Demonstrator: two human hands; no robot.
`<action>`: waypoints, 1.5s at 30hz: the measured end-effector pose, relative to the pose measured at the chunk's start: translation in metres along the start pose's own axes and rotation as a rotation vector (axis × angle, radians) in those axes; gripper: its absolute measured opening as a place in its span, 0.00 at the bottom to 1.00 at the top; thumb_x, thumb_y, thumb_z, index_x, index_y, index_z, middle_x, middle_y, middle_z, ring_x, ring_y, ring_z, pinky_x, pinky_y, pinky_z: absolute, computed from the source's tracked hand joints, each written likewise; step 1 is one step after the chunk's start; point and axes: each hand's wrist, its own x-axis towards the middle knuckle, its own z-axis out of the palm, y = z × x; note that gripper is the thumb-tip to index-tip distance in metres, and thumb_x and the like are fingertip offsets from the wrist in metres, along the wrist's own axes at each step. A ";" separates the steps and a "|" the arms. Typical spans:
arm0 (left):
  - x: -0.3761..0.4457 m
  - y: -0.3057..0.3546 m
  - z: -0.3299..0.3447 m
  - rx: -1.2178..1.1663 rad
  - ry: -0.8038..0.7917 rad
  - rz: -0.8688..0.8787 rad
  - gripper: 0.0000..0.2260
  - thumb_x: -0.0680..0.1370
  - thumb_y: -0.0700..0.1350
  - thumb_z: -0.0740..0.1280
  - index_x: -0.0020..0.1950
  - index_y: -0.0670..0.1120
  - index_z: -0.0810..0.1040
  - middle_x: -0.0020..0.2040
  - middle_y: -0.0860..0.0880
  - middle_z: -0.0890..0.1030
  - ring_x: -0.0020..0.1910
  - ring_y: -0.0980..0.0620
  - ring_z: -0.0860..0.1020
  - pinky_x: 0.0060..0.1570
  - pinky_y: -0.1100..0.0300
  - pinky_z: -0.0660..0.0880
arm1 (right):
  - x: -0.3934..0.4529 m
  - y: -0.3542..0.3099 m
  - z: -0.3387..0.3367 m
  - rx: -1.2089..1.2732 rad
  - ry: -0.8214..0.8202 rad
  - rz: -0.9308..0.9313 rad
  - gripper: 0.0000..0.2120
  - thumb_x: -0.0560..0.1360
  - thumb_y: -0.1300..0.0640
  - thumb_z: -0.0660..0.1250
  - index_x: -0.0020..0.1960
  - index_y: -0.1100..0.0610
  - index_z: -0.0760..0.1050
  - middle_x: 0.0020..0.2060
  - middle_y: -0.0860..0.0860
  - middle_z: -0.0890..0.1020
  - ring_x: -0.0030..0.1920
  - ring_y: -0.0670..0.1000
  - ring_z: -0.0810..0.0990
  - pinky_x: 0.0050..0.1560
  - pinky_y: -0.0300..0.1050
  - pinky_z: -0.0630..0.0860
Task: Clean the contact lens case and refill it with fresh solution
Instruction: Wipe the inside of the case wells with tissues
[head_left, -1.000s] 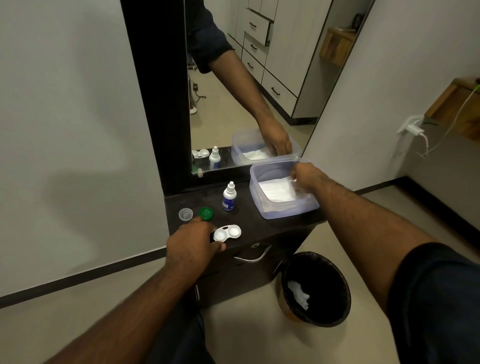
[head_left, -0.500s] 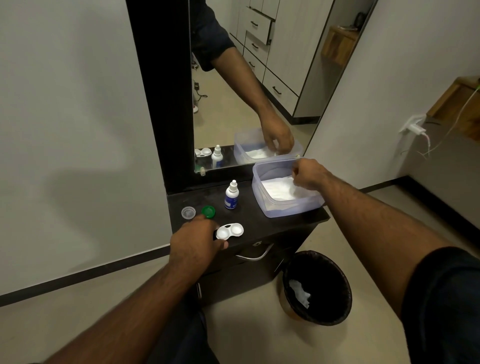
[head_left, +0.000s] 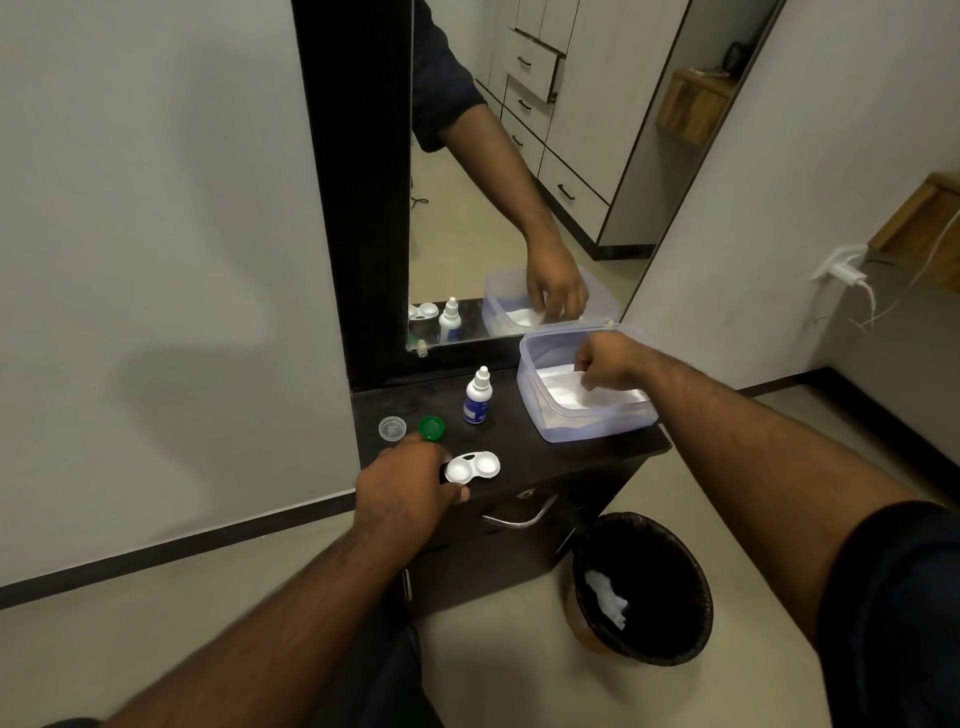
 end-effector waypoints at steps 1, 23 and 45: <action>0.001 0.000 0.000 0.006 0.004 0.001 0.17 0.72 0.59 0.71 0.58 0.56 0.79 0.55 0.51 0.77 0.54 0.50 0.76 0.45 0.58 0.71 | -0.002 0.001 -0.004 0.007 -0.027 -0.022 0.07 0.71 0.66 0.70 0.48 0.58 0.78 0.44 0.55 0.79 0.45 0.54 0.76 0.47 0.43 0.75; 0.003 0.002 0.000 -0.130 0.020 -0.042 0.13 0.72 0.54 0.71 0.56 0.57 0.80 0.53 0.52 0.81 0.51 0.51 0.79 0.42 0.59 0.72 | -0.066 -0.010 -0.045 1.023 0.110 -0.021 0.10 0.76 0.60 0.64 0.57 0.58 0.74 0.55 0.58 0.77 0.55 0.56 0.77 0.53 0.48 0.77; -0.059 -0.038 -0.011 -1.139 0.128 -0.174 0.17 0.69 0.33 0.74 0.56 0.43 0.78 0.45 0.47 0.83 0.43 0.50 0.83 0.39 0.59 0.82 | -0.157 -0.123 0.102 1.328 0.029 0.116 0.08 0.76 0.59 0.67 0.54 0.59 0.77 0.43 0.59 0.83 0.39 0.55 0.84 0.38 0.47 0.80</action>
